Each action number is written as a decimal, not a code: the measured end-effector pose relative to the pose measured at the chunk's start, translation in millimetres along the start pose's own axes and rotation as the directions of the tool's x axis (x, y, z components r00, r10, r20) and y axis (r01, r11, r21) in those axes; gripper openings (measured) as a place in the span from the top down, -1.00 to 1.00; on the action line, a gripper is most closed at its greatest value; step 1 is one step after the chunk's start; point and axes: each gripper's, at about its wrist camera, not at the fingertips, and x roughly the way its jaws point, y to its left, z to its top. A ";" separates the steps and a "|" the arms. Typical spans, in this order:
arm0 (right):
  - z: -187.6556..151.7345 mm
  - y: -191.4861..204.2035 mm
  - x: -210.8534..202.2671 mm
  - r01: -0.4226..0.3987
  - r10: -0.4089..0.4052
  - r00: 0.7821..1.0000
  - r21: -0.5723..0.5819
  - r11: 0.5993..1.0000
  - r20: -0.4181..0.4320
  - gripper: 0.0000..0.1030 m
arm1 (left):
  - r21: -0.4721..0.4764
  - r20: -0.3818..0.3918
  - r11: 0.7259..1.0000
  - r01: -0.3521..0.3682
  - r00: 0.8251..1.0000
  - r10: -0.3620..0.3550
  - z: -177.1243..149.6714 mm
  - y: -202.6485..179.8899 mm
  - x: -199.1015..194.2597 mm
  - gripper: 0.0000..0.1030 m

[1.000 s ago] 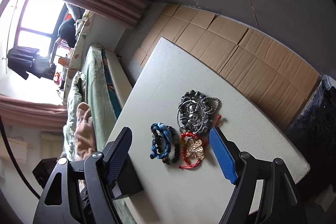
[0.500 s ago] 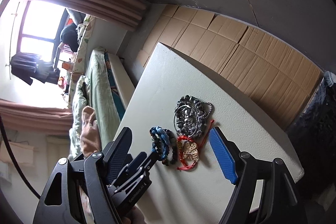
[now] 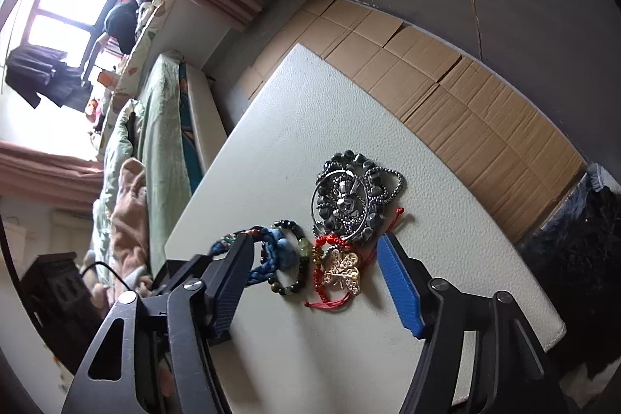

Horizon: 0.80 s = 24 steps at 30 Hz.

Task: Organize jewelry
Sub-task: 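Grasp the gold butterfly charm with the right gripper while the left holds the blue bracelet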

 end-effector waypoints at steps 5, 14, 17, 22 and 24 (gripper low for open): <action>-5.3 0.8 17.2 0.048 -0.049 0.998 -0.029 0.998 -0.045 0.14 | -0.006 0.041 1.000 0.021 0.999 -0.021 4.9 1.3 -19.3 0.82; -16.6 6.2 25.6 0.192 -0.198 0.979 -0.096 0.977 -0.053 0.16 | -0.018 0.089 0.999 0.032 0.996 -0.030 7.3 15.2 -47.7 0.82; -19.2 9.9 28.0 0.228 -0.235 0.971 -0.125 0.966 -0.050 0.16 | -0.032 0.109 0.999 0.037 0.994 -0.034 7.7 20.1 -58.0 0.82; -24.9 8.5 31.1 0.175 -0.183 0.978 -0.087 0.981 -0.101 0.72 | -0.068 0.126 0.996 0.056 0.991 -0.048 6.4 27.7 -73.8 0.82; -27.5 10.8 27.2 0.171 -0.178 0.980 -0.081 0.982 -0.086 0.75 | -0.076 0.135 0.995 0.059 0.990 -0.049 6.2 31.4 -80.3 0.82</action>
